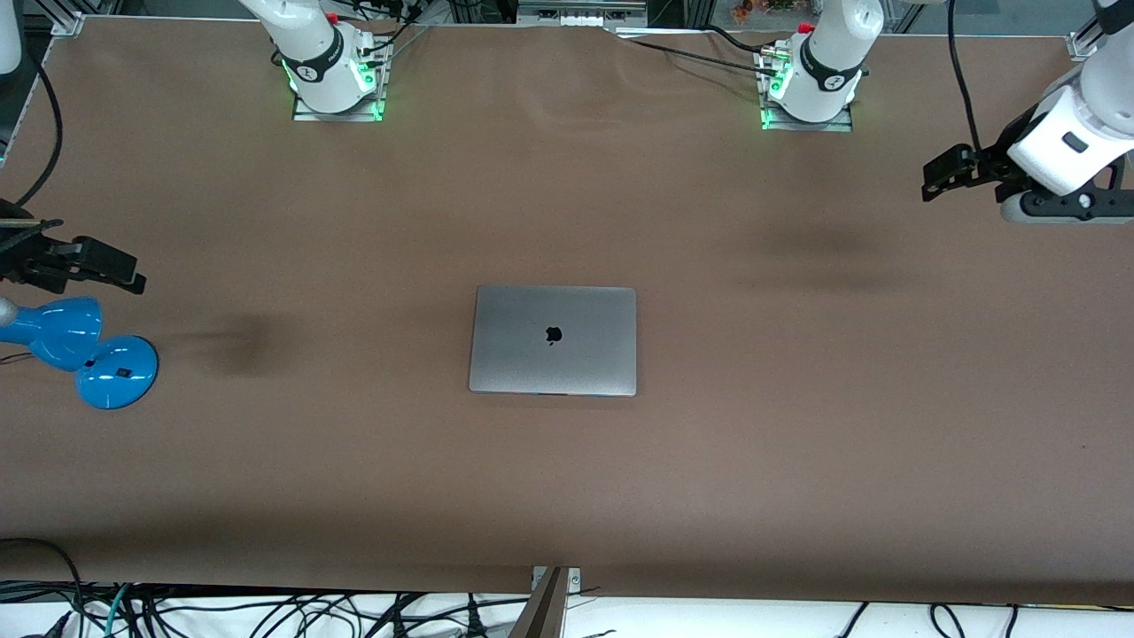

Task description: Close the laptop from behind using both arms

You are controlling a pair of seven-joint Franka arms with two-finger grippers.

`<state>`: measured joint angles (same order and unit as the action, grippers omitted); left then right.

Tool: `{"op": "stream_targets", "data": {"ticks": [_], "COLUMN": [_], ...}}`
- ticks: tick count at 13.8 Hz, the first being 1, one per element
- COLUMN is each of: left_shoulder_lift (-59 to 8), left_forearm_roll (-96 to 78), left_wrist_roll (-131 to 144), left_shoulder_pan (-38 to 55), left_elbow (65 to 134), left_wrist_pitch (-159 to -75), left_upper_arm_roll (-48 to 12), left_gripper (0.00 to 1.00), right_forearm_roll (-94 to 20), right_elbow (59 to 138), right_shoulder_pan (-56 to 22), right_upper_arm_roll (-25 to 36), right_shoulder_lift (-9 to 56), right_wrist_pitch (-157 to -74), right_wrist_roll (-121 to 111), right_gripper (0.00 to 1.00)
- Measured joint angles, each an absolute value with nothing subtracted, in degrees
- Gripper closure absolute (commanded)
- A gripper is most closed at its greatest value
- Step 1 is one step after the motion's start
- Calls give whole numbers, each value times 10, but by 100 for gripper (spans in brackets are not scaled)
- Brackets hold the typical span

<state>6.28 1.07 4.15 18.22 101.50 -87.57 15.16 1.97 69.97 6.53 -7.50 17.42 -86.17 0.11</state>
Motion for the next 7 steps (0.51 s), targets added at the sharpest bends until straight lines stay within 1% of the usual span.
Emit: {"op": "stream_targets", "data": {"ticks": [5, 7], "left_shoulder_lift": [84, 83], "left_forearm_roll": [11, 11], "left_wrist_roll": [40, 41], "left_shoulder_pan": [183, 167], "left_elbow": [1002, 1003], "left_wrist_pitch": [-851, -851], "left_upper_arm_roll": [146, 126], "left_gripper": [0, 0], "right_forearm_roll": [33, 33], "right_elbow": [717, 724], "right_shoulder_pan": [66, 66], "right_upper_arm_roll": [-79, -80], "right_shoulder_lift": [169, 169], "right_wrist_pitch": [-832, -821], "right_wrist_roll": [-10, -10], "right_gripper": [0, 0]}}
